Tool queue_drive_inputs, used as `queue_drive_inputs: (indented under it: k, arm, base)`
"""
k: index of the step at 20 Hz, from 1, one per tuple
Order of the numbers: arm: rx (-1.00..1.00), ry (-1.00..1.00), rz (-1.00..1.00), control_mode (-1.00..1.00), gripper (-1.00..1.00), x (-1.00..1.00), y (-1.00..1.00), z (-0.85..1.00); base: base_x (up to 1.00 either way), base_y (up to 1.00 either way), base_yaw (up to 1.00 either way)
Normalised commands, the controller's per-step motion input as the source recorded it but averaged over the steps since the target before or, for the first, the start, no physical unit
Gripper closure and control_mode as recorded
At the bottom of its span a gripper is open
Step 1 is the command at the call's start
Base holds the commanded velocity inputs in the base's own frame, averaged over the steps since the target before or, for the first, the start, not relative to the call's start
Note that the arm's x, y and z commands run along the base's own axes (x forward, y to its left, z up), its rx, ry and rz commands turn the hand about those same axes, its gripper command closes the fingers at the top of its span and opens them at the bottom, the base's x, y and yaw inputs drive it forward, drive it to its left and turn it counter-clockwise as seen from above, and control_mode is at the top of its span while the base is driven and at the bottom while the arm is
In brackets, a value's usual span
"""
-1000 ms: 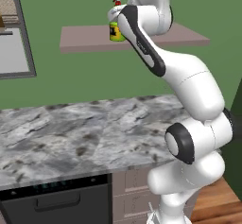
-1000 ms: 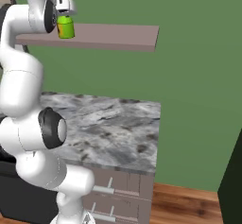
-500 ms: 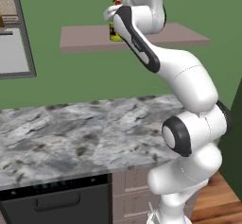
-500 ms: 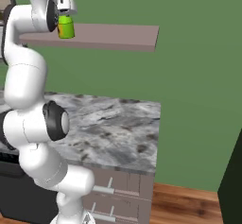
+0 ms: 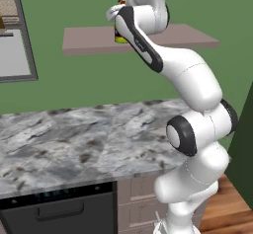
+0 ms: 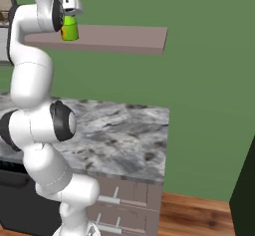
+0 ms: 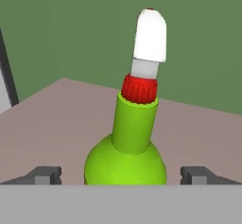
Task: Open the cabinet. Pick the spray and place it next to the sink. Then close the cabinet.
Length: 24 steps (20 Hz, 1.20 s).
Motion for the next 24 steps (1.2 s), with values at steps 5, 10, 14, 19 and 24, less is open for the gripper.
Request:
queue_drive_inputs:
  k: [5,10,14,19,24]
  arm:
    - [0.0,0.0,-0.01,-1.0,-1.0,0.22,0.0,-0.04]
    - [0.0,0.0,-0.02,-1.0,-1.0,0.27,0.0,-0.06]
    - [0.0,0.0,-0.01,-1.0,-1.0,0.2,0.0,0.0]
    - [0.0,0.0,-0.01,-1.0,-1.0,0.16,0.0,0.0]
    - [0.0,0.0,0.0,-1.0,-1.0,0.01,0.0,0.0]
  base:
    - [0.0,0.0,0.0]
    - [0.0,0.0,0.0]
    - [0.0,0.0,0.0]
    - [0.0,0.0,0.0]
    - [0.0,0.0,0.0]
